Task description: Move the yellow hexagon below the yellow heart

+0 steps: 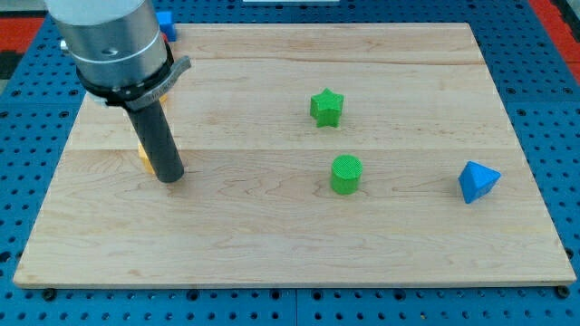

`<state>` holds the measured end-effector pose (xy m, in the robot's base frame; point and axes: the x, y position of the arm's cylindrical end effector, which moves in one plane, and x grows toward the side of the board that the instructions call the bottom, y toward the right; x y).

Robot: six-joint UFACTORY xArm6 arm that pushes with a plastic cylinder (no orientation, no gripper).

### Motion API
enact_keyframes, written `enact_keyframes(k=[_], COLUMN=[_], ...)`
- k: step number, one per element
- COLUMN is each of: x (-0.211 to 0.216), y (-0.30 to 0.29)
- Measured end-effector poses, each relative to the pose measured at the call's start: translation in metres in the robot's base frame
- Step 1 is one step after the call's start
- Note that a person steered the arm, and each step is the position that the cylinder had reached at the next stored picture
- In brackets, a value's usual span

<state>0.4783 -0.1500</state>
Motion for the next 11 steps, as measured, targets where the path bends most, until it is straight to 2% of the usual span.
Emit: enact_keyframes(k=[3,6,8,9,10,11], x=[-0.030,-0.019,-0.060,-0.059,-0.029,-0.002], y=[-0.036,-0.073,-0.067,-0.067,-0.061,-0.008])
